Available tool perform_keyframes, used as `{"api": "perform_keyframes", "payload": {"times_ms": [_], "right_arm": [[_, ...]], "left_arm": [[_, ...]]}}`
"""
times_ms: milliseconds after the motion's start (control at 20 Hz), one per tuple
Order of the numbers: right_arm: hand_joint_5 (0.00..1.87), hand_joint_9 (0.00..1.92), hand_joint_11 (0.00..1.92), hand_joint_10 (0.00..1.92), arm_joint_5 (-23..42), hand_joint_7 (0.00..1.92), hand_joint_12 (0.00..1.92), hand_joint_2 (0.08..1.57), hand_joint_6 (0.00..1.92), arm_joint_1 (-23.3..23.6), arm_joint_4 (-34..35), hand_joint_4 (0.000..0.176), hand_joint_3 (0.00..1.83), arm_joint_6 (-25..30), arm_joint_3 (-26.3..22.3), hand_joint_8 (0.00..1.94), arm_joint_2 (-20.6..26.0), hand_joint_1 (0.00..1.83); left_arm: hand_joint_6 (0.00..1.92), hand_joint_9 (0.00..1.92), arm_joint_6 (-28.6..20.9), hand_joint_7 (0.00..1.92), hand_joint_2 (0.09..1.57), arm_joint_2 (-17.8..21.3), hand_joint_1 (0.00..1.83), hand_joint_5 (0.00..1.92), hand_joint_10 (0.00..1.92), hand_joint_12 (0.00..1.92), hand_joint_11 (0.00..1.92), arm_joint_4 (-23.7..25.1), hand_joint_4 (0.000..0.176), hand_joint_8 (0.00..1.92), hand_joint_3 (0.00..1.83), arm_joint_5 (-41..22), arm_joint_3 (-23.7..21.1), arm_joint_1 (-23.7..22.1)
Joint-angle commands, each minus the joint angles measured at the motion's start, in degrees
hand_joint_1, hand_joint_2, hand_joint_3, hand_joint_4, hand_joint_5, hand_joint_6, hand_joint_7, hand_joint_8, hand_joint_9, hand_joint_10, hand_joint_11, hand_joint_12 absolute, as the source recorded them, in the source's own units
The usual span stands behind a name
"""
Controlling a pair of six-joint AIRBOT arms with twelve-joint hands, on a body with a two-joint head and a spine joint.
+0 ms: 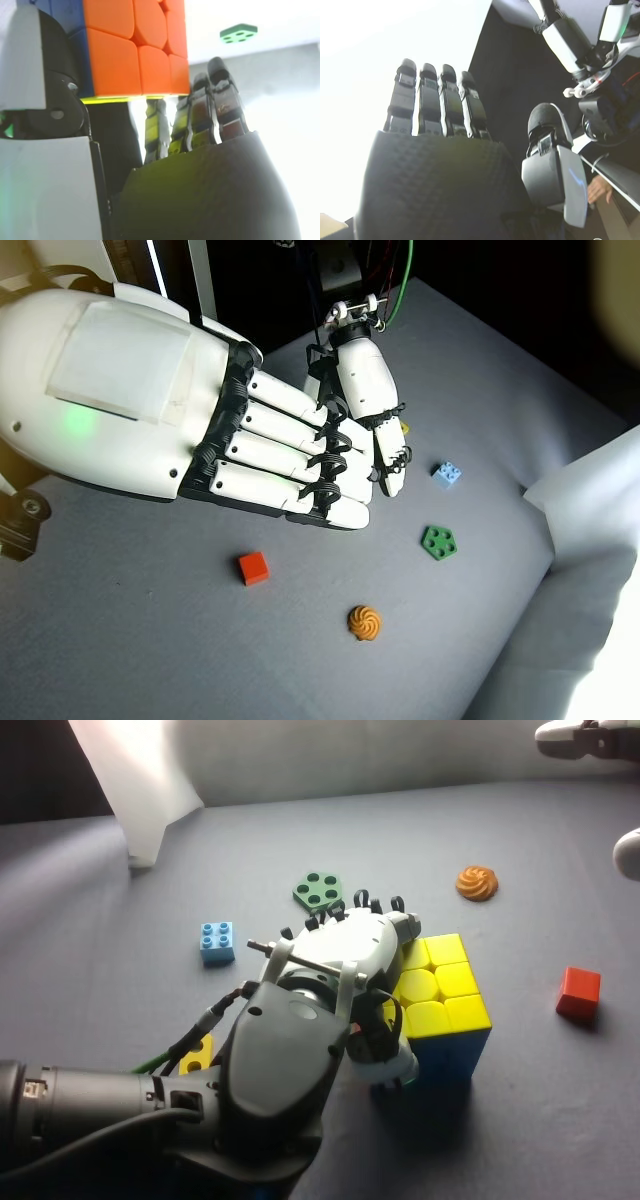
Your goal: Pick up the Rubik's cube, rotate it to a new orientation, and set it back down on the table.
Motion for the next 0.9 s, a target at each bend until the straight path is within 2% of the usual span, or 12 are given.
{"api": "perform_keyframes", "payload": {"times_ms": [0,50,150,200,250,350,400,500,600,650,750,850], "right_arm": [[0.09,0.04,0.01,0.00,1.0,0.09,0.02,1.23,0.00,0.4,2.2,0.000,0.00,0.1,-0.1,0.00,0.1,0.00],[0.10,0.05,0.02,0.01,1.0,0.10,0.03,1.23,0.01,0.4,2.2,0.000,0.00,0.1,-0.1,0.01,0.1,0.00],[0.08,0.04,0.02,0.00,1.1,0.09,0.03,1.23,0.00,0.3,2.2,0.000,0.00,0.1,-0.1,0.00,0.1,0.00],[0.09,0.04,0.01,0.00,1.2,0.09,0.03,1.24,0.00,0.3,2.2,0.000,0.00,0.1,-0.1,0.00,0.1,0.00],[0.11,0.07,0.04,0.01,1.3,0.11,0.04,1.25,0.01,0.3,2.2,0.000,0.00,0.1,-0.1,0.01,0.1,0.00],[0.10,0.06,0.03,0.00,1.4,0.10,0.05,1.25,0.01,0.3,2.2,0.000,0.00,0.1,-0.1,0.00,0.1,0.00],[0.11,0.06,0.04,0.01,1.7,0.11,0.06,1.24,0.01,0.3,2.2,0.000,0.00,0.1,-0.1,0.01,0.1,0.00],[0.11,0.06,0.03,0.01,2.1,0.11,0.06,1.24,0.01,0.3,2.2,0.000,0.00,-0.4,-0.1,0.00,0.1,0.00],[0.11,0.06,0.00,0.00,2.9,0.11,0.16,1.24,0.00,0.2,2.2,0.000,0.00,-2.9,-0.1,0.00,0.1,0.00],[0.10,0.05,0.00,0.00,3.0,0.09,0.11,1.24,0.00,0.2,1.8,0.000,0.00,-3.7,-0.1,0.00,0.1,0.00],[0.10,0.06,0.00,0.01,3.5,0.11,0.16,1.24,0.00,0.1,-0.3,0.000,0.00,-3.8,-0.1,0.00,0.1,0.00],[0.10,0.04,0.00,0.00,4.7,0.09,0.10,1.24,0.00,0.0,-0.5,0.000,0.00,-4.3,-0.1,0.00,0.1,0.00]], "left_arm": [[0.00,0.00,0.2,0.01,0.99,-0.6,1.45,0.28,0.00,0.95,0.00,2.9,0.020,0.00,0.01,-1.0,0.5,0.4],[0.00,0.00,0.2,0.01,0.96,-0.7,1.37,0.30,0.00,0.70,0.00,2.9,0.017,0.00,0.00,-1.0,0.7,0.6],[0.00,0.03,0.2,0.07,0.97,-0.9,1.40,0.32,0.00,1.09,0.05,2.9,0.000,0.00,0.00,-1.0,1.1,0.9],[0.00,0.00,0.1,0.05,0.99,-1.0,1.38,0.29,0.00,1.15,0.01,2.9,0.010,0.00,0.01,-1.0,1.4,1.0],[0.01,0.00,-0.1,0.03,0.99,-1.2,1.38,0.27,0.00,1.03,0.00,3.2,0.000,0.00,0.00,-1.0,1.6,1.1],[0.02,0.00,-0.4,0.04,0.98,-1.4,1.39,0.31,0.00,1.05,0.00,3.3,0.000,0.01,0.00,-0.7,2.1,1.3],[0.01,0.05,-0.9,0.07,0.97,-1.6,1.38,0.32,0.01,1.20,0.00,3.4,0.002,0.01,0.00,-0.7,2.3,1.6],[0.01,0.07,-1.4,0.10,1.00,-2.0,1.40,0.35,0.01,1.21,0.00,3.6,0.011,0.00,0.01,-0.7,2.4,2.0],[0.01,0.00,-1.9,0.05,1.00,-2.3,1.39,0.30,0.00,0.97,0.00,3.7,0.011,0.01,0.00,-0.7,2.5,2.5],[0.01,0.00,-2.1,0.06,1.00,-2.4,1.38,0.32,0.00,1.03,0.00,3.8,0.020,0.01,0.00,-0.7,2.5,2.7],[0.01,0.10,-2.3,0.14,0.96,-2.6,1.36,0.39,0.01,1.06,0.00,4.3,0.000,0.01,0.00,-0.7,2.7,3.0],[0.00,0.02,-2.3,0.11,0.97,-2.6,1.19,0.34,0.01,0.38,0.00,4.3,0.000,0.00,0.00,-0.7,2.7,3.1]]}}
